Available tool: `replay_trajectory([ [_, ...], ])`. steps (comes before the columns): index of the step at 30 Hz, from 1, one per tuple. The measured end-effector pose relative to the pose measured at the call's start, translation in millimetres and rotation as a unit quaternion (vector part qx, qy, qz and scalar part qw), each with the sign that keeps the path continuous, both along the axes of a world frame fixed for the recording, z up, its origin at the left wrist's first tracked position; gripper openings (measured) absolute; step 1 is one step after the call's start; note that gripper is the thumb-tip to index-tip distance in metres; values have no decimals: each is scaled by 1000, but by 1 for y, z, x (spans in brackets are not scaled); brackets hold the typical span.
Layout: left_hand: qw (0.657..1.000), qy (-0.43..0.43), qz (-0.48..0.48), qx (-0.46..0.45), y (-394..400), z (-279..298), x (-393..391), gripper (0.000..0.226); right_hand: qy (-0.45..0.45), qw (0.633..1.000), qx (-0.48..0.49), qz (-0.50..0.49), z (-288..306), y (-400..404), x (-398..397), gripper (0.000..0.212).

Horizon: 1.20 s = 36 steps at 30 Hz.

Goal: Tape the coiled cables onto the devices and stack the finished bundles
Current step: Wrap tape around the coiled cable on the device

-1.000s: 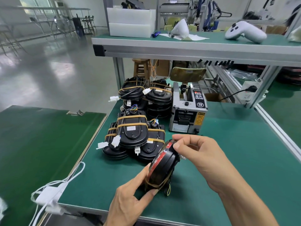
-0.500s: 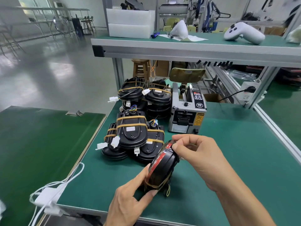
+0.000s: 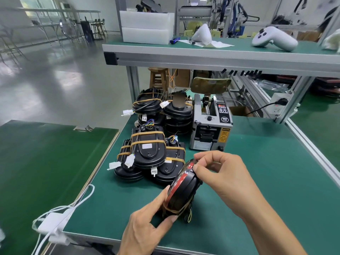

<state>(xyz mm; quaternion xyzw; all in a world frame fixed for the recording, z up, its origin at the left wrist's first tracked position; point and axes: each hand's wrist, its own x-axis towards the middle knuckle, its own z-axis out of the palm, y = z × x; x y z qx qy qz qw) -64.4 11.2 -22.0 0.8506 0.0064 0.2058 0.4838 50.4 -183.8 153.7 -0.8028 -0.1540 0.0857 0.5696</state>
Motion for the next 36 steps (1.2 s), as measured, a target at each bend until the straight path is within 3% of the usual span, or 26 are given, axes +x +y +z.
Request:
replay_trajectory([
  [7,1000,-7,2,8,-1,2,-1,78,3,1000,-2,-3,1,0,-2,7],
  [10,1000,-8,2,5,-2,3,0,78,9,1000,6,0,-1,-1,-2,22],
  [13,1000,-7,4,10,-1,2,0,77,49,997,51,9,-5,2,1,14],
  [17,1000,-6,0,9,-1,2,0,77,110,989,98,7,-9,7,6,32],
  [25,1000,-11,1,7,-2,3,0,77,109,984,142,-26,-16,16,2,26],
  [31,1000,-13,1,11,-1,5,0,78,35,997,71,-8,-20,10,-6,19],
  [36,1000,-1,6,9,-1,5,0,79,-33,997,-34,55,-19,4,-14,60],
])
